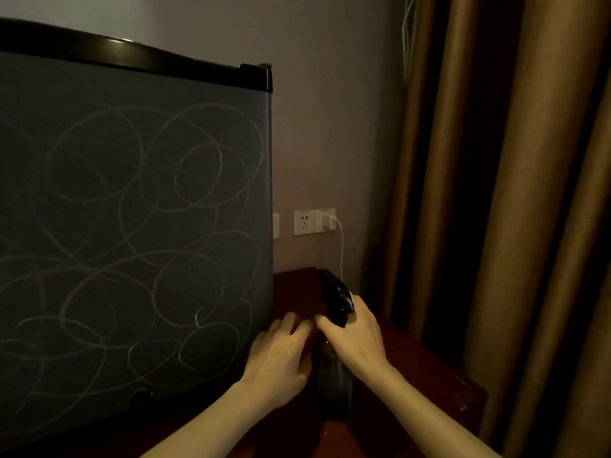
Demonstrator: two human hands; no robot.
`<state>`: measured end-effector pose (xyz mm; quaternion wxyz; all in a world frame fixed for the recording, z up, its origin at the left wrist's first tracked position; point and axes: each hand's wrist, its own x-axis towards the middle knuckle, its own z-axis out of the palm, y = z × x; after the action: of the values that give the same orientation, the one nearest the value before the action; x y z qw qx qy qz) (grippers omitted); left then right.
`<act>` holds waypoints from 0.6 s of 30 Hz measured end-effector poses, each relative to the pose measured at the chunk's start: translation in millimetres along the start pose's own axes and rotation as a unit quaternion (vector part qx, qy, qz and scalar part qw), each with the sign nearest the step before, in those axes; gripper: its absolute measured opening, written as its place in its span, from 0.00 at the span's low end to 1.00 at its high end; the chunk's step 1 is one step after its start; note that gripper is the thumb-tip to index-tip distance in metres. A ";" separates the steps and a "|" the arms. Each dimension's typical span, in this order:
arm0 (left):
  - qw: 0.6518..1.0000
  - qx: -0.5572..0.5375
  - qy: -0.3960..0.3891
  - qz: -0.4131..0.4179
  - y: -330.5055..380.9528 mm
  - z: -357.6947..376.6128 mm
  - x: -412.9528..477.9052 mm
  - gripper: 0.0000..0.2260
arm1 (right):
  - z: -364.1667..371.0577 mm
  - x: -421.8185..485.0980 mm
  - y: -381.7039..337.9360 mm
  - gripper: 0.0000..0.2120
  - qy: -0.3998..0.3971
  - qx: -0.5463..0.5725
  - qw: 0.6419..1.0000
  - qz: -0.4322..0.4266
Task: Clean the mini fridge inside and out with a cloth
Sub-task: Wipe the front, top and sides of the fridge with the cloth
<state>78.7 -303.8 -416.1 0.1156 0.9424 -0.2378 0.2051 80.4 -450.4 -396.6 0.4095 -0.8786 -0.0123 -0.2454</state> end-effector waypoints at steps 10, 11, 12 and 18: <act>1.000 0.021 0.000 -0.010 -6.5 -29.1 -25.1 0.22 | 0.4 -22.4 -30.4 0.05 0.009 0.100 0.995 -0.002; 1.000 0.025 -0.001 -0.014 -6.7 -33.5 -29.5 0.22 | 2.6 -27.1 -35.3 0.05 0.010 0.095 0.995 -0.004; 0.999 0.031 -0.001 -0.017 -7.0 -38.6 -34.1 0.23 | 5.2 -32.3 -41.2 0.06 0.010 0.095 0.995 -0.008; 0.998 0.054 -0.012 -0.034 -23.1 -76.9 -68.3 0.26 | 14.0 -57.2 -89.8 0.07 0.015 0.140 0.990 -0.013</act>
<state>9.9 -232.4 -380.6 0.0685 0.9571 -0.1952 0.2027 16.0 -370.3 -365.4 0.5250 -0.8089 -0.0523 -0.2596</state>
